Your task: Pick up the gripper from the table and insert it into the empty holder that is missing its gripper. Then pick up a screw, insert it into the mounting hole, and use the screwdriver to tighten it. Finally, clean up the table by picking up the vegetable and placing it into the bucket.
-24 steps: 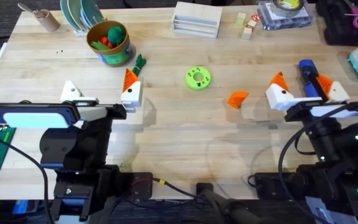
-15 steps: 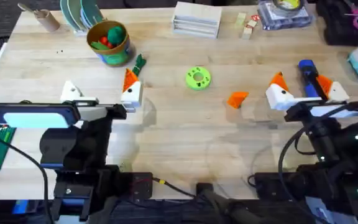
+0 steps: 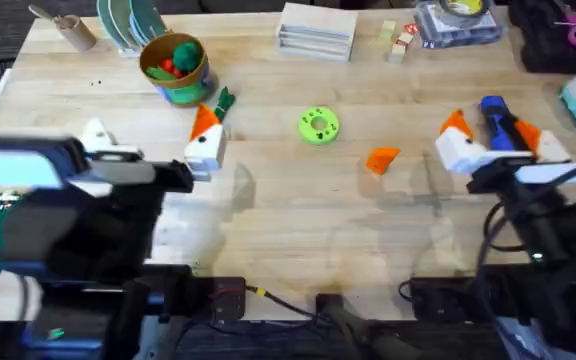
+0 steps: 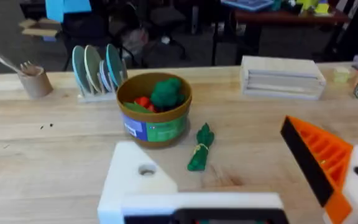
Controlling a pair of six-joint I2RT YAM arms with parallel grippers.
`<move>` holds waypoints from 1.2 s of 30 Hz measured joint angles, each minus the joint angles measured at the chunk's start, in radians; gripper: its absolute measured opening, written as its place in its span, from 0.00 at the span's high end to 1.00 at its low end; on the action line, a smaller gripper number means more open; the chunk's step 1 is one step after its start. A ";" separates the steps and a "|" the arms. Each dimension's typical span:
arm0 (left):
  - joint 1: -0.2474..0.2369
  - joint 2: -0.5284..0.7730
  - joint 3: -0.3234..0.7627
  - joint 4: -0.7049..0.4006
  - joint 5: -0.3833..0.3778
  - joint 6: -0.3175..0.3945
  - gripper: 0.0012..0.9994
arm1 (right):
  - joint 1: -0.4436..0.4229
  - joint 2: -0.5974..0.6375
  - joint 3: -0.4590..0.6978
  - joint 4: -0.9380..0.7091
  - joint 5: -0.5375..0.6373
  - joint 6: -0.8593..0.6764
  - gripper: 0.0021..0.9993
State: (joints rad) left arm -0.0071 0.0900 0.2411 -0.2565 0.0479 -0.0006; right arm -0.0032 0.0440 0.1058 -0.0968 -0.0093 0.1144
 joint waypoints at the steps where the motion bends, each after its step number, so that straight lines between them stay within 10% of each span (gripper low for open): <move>1: 0.000 0.038 0.050 -0.045 0.000 0.000 0.01 | 0.000 0.022 0.035 -0.016 0.000 0.009 0.05; 10: 0.000 0.517 0.467 -0.361 0.000 0.000 0.01 | 0.000 0.334 0.431 -0.215 -0.009 0.036 0.05; 16: 0.000 0.826 0.640 -0.352 0.043 0.000 0.01 | 0.000 0.540 0.611 -0.248 -0.093 0.037 0.05; 32: 0.000 1.336 0.640 -0.298 0.091 -0.023 0.01 | 0.000 0.572 0.611 -0.254 -0.138 0.062 0.05; 36: 0.000 1.378 0.640 -0.268 0.109 -0.031 0.31 | 0.000 0.572 0.611 -0.254 -0.138 0.062 0.05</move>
State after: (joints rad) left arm -0.0068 1.4681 0.8814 -0.5249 0.1569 -0.0315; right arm -0.0032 0.6161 0.7170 -0.3511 -0.1478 0.1768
